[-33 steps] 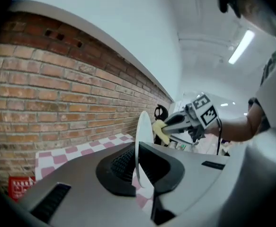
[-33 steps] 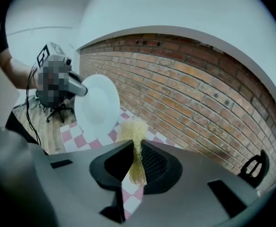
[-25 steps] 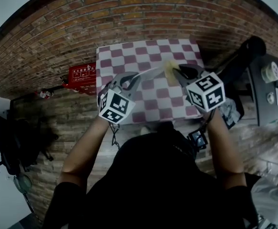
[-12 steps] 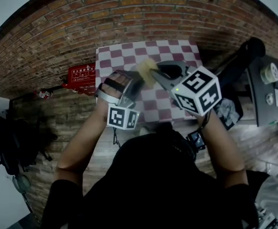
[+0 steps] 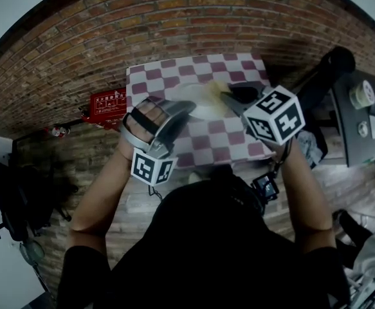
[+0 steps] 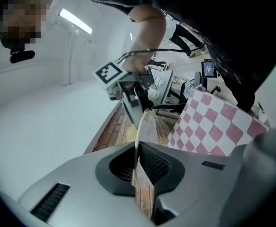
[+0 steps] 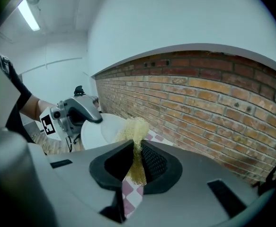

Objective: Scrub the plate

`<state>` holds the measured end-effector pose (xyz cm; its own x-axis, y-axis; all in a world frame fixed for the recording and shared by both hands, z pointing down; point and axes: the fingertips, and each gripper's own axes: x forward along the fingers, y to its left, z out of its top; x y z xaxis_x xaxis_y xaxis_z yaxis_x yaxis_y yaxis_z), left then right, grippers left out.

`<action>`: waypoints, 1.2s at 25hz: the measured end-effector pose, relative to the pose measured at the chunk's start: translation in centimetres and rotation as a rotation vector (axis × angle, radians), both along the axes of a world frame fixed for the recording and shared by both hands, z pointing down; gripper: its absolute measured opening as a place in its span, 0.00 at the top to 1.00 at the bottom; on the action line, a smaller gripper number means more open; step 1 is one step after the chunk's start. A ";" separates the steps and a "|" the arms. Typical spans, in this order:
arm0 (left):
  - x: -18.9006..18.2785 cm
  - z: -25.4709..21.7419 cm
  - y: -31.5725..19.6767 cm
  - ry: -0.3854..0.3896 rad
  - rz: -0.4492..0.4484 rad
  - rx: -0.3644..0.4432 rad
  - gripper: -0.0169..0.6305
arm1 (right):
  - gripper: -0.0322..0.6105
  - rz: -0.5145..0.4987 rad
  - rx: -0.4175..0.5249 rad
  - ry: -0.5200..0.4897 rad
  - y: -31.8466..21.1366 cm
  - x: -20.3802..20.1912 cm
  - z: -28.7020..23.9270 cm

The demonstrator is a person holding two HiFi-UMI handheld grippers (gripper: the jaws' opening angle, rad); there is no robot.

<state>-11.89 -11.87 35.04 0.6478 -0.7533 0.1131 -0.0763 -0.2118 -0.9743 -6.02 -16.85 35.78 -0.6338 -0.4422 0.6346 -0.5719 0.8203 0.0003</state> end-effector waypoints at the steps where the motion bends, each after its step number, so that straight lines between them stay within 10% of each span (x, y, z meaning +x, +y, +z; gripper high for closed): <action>1: 0.1 -0.3 0.3 0.006 0.017 0.007 0.94 | 0.88 0.013 -0.014 0.004 -0.5 0.7 0.4; 15: 5.0 -3.5 5.9 -0.016 0.297 0.069 0.94 | 0.88 -0.175 -0.048 0.101 -1.4 -2.4 0.3; 30: 3.4 -3.3 4.7 -0.017 0.248 0.086 0.94 | 0.88 -0.305 -0.036 -0.065 5.3 -5.0 -6.5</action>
<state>-8.52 -7.16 31.78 0.8123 -0.5793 0.0681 -0.0158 -0.1386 -0.9902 -11.04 -11.50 29.28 -0.7734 -0.2029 0.6006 -0.2970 0.9530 -0.0605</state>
